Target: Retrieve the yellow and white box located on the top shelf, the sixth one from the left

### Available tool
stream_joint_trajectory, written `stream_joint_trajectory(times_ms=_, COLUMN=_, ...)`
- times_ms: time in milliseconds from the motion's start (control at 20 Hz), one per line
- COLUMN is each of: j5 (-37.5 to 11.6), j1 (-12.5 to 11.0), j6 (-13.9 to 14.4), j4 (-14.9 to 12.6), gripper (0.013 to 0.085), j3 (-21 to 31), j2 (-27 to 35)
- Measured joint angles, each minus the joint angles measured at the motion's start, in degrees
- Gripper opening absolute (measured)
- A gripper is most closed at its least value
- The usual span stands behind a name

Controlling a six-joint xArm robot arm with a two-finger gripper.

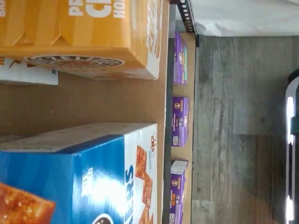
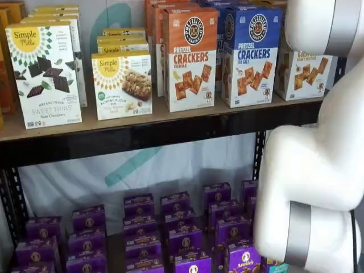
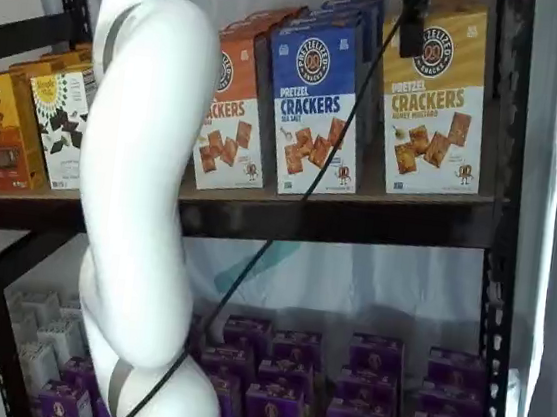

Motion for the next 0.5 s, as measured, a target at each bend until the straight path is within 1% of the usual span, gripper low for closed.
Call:
stream_joint_trajectory(times_ms=50, j5=0.03, j1=0.01, j6=0.02, j4=0.04, gripper=0.085, j3=-0.04, j2=0.02)
stream_joint_trajectory(times_ms=100, j5=0.05, j1=0.02, j6=0.07, j4=0.11, gripper=0.081, j3=-0.08, j2=0.03)
stream_joint_trajectory(times_ms=150, j5=0.1, j1=0.03, j6=0.09, j4=0.12, gripper=0.081, j3=-0.13, j2=0.06)
stream_joint_trajectory(times_ms=200, j5=0.18, j1=0.06, j6=0.11, j4=0.1, gripper=0.077, j3=-0.22, j2=0.11)
stream_joint_trajectory(times_ms=500, j5=0.57, j1=0.06, j6=0.18, j4=0.11, gripper=0.077, j3=-0.92, j2=0.46)
